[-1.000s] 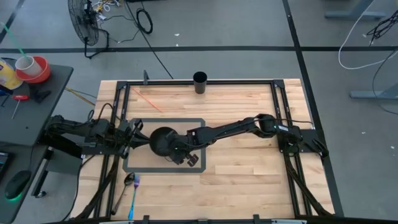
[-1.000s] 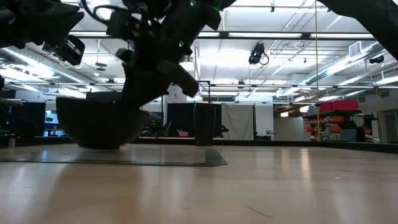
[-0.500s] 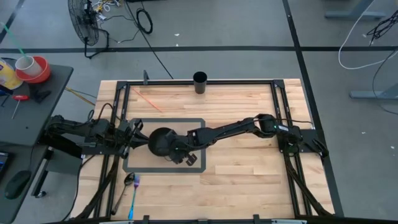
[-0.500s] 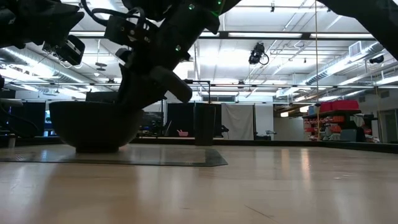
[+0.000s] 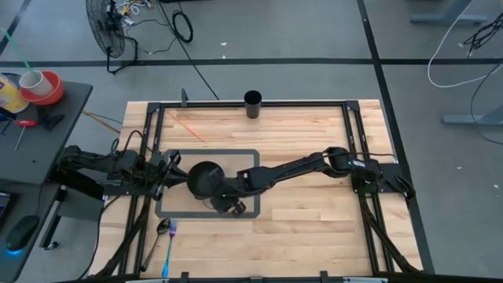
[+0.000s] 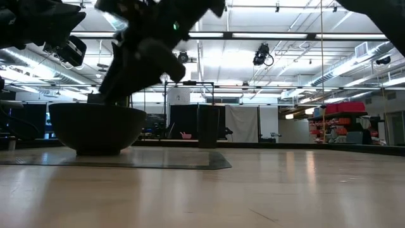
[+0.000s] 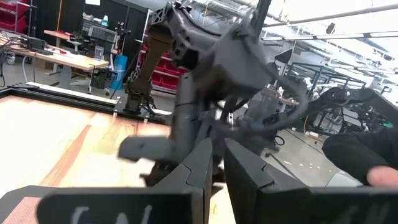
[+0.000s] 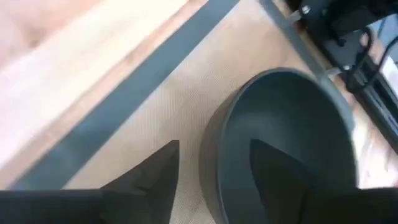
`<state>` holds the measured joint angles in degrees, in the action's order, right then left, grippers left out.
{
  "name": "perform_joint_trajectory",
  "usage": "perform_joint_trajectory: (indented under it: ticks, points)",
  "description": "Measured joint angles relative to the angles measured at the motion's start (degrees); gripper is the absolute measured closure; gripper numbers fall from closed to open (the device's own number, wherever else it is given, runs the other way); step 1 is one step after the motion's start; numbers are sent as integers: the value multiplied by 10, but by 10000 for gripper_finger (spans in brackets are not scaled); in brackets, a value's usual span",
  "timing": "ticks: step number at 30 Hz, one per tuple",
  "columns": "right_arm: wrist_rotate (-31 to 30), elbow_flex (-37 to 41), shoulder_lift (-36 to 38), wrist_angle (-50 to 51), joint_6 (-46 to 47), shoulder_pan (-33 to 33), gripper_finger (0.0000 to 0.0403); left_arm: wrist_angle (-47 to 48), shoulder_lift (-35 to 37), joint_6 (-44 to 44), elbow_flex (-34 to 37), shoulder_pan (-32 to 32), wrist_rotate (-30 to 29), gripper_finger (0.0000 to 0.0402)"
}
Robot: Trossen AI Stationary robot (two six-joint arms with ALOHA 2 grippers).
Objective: Pick & Place Utensil
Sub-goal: Put the black cup on the top right side of the transparent table mat
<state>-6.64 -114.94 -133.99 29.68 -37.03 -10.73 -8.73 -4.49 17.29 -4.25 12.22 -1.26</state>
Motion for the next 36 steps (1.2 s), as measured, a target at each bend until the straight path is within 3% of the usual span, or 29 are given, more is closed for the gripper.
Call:
perform_joint_trajectory:
  ticks: [9, 15, 20, 25, 32, 36]
  points:
    - [-130, -10, 99, 18, 36, -31, 166, 0, 0, 0, 0, 0, 0, 356]
    - [-213, -10, 185, 106, 117, -18, 165, 1, 0, 0, 0, 0, 0, 356]
    - [-211, 2, 250, 171, 218, 14, 153, 2, 0, 0, 0, 0, 0, 356]
    - [-209, 52, 295, 188, 283, 64, 106, 1, 0, 0, 0, 0, 0, 356]
    - [-218, 160, 310, 130, 345, 165, 23, 1, 0, 0, 0, 0, 0, 356]
    - [-207, 238, 309, 37, 417, 241, 7, 0, 0, 0, 0, 0, 0, 356]
